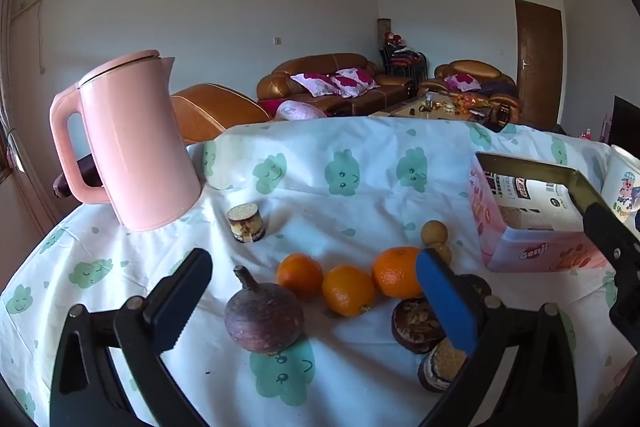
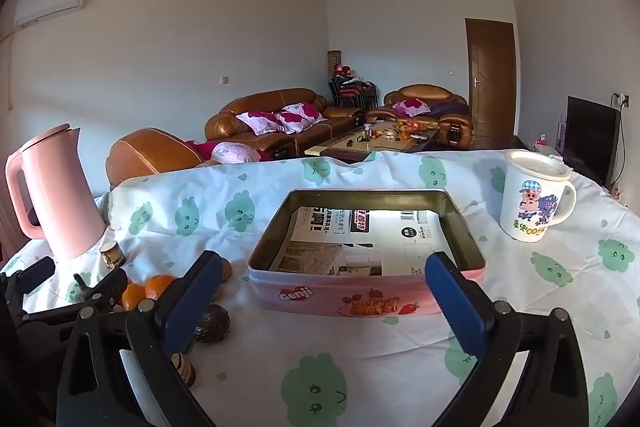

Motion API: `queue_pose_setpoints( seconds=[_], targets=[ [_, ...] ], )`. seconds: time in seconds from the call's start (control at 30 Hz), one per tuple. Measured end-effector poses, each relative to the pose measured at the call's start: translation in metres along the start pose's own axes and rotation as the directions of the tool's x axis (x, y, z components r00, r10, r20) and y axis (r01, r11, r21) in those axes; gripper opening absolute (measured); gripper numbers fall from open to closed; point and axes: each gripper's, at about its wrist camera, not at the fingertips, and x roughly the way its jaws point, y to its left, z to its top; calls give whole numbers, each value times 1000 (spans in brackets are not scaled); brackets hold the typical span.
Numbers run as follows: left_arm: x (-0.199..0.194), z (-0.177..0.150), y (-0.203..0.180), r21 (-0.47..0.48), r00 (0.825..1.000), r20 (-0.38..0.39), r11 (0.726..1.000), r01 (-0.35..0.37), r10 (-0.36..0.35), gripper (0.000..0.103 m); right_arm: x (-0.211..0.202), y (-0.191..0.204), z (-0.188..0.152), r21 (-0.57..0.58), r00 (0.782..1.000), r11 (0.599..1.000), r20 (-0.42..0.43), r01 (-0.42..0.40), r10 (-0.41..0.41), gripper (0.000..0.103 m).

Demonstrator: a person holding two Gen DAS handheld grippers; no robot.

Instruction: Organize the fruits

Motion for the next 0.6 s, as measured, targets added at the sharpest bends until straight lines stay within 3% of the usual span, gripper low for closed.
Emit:
queue_pose_setpoints(
  seconds=[0.13,0.23,0.6],
  targets=[
    [1,-3,-12,20,1000,-20,1000,8,-8,103,0,1,0,-3,1000,1000,5,-2,2,102],
    [-2,-2,-7,-2,999,-20,999,38,-39,103,0,2,0,-4,1000,1000,1,-2,2,102],
    [2,0,2,-10,998,-28,999,48,-49,103,1,4,-1,-4,1000,1000,-4,-3,3,102]
  ],
)
